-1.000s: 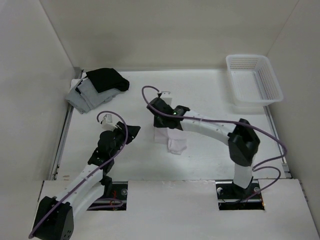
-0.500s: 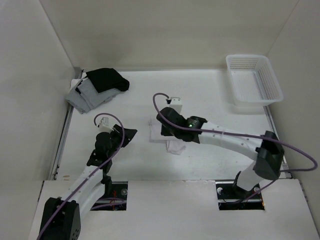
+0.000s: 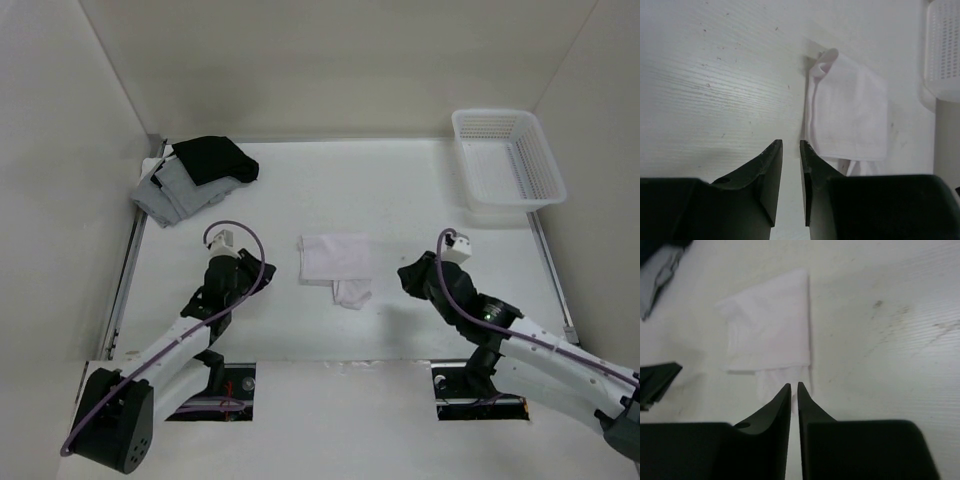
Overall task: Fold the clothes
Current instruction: Fold the tank top
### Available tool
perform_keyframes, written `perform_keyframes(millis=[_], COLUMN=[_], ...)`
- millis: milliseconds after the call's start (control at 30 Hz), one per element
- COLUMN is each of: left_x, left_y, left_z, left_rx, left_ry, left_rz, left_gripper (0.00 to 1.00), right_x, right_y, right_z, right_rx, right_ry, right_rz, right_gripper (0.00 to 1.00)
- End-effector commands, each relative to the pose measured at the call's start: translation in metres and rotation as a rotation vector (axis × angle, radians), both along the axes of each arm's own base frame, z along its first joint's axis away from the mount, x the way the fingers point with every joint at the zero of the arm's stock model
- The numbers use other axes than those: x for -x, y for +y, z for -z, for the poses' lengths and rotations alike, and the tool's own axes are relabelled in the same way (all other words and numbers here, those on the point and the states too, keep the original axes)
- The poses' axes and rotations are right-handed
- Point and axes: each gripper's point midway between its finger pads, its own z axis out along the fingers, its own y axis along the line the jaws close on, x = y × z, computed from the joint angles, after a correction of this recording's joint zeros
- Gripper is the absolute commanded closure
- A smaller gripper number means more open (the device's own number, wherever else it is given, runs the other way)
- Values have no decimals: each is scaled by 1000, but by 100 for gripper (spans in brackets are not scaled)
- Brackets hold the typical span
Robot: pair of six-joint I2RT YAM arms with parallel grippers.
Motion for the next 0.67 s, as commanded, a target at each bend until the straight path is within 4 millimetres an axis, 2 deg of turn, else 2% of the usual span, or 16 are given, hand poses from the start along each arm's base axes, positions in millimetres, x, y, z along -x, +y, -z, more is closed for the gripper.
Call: perform_keyframes(millis=[0, 100, 200, 333, 500, 633], left_x=[-17, -20, -23, -25, -24, -22], left_y=[9, 9, 13, 16, 7, -3], left_z=[-14, -18, -20, -27, -39, -44], left_rx=[-134, -183, -236, -253, -230, -233], left_ry=[-34, -5, 33, 47, 16, 1], left_rz=[-33, -36, -50, -75, -55, -35], left_gripper=[77, 72, 68, 63, 63, 62], right_x=[-14, -21, -27, -28, -26, -23], right_y=[-11, -24, -31, -29, -31, -31], right_z=[-15, -5, 2, 10, 20, 16], right_rx=[-113, -101, -72, -64, -57, -69], right_ry=[-69, -72, -96, -122, -129, -135], right_rz=[51, 87, 103, 88, 82, 71], right_gripper=[80, 63, 54, 51, 50, 48])
